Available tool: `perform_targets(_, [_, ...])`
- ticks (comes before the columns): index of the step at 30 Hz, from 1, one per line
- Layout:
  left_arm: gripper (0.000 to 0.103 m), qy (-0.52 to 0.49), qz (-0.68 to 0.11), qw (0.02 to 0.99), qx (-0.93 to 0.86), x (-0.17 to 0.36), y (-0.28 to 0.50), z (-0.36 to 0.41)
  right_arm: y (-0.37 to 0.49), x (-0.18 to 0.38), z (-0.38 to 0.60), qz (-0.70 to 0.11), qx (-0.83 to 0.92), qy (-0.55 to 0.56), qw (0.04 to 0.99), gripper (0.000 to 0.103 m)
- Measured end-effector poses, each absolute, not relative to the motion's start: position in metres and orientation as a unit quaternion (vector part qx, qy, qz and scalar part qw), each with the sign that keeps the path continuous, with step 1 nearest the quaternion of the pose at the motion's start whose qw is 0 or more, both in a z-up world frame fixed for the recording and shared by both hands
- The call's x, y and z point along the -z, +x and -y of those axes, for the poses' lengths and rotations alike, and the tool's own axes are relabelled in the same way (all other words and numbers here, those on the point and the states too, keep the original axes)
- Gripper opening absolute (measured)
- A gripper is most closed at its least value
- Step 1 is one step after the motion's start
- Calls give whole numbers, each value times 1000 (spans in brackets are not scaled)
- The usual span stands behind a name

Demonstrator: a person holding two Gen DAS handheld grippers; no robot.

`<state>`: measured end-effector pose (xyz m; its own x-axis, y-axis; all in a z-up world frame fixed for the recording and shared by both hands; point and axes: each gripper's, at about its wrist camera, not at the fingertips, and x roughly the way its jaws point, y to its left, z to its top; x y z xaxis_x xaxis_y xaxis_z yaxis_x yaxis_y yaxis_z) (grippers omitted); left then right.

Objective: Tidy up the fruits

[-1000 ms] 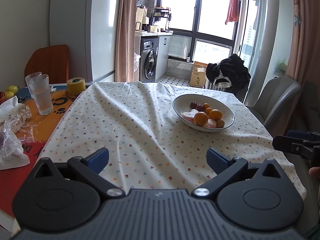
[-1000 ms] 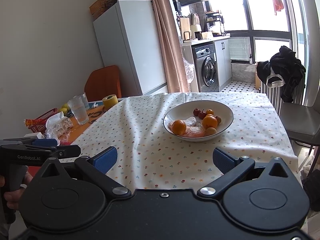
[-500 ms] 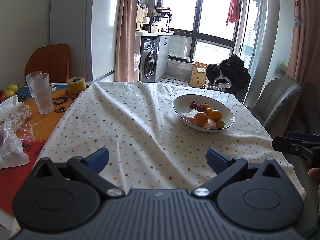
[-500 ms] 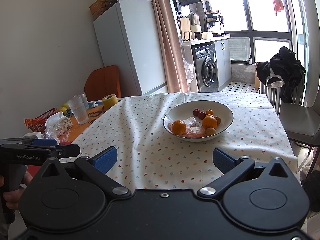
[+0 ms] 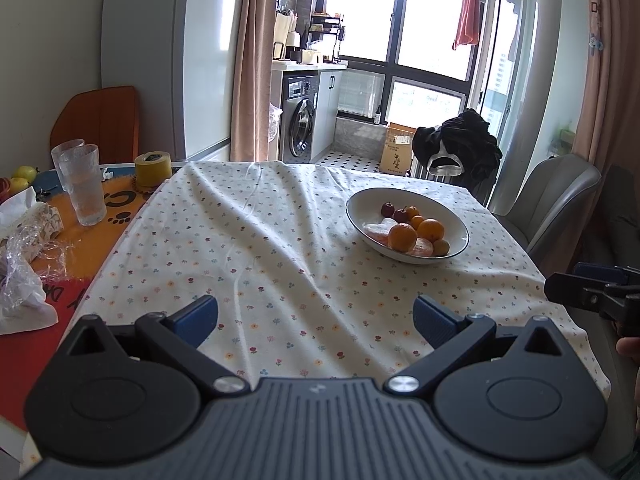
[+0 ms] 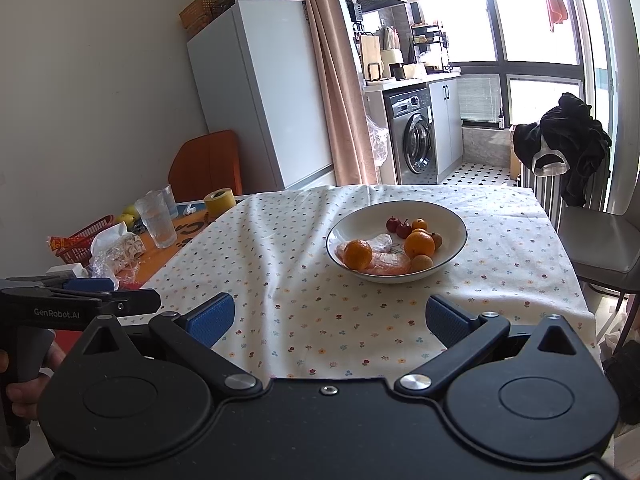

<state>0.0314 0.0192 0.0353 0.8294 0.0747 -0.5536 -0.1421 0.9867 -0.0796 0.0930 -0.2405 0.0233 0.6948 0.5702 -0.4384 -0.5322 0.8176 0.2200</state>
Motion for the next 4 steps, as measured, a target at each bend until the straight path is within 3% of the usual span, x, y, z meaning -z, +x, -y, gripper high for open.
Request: perform_targets(4, [103, -59, -281, 956, -57, -35, 28, -16, 93, -23, 240, -250, -300, 38, 920, 103])
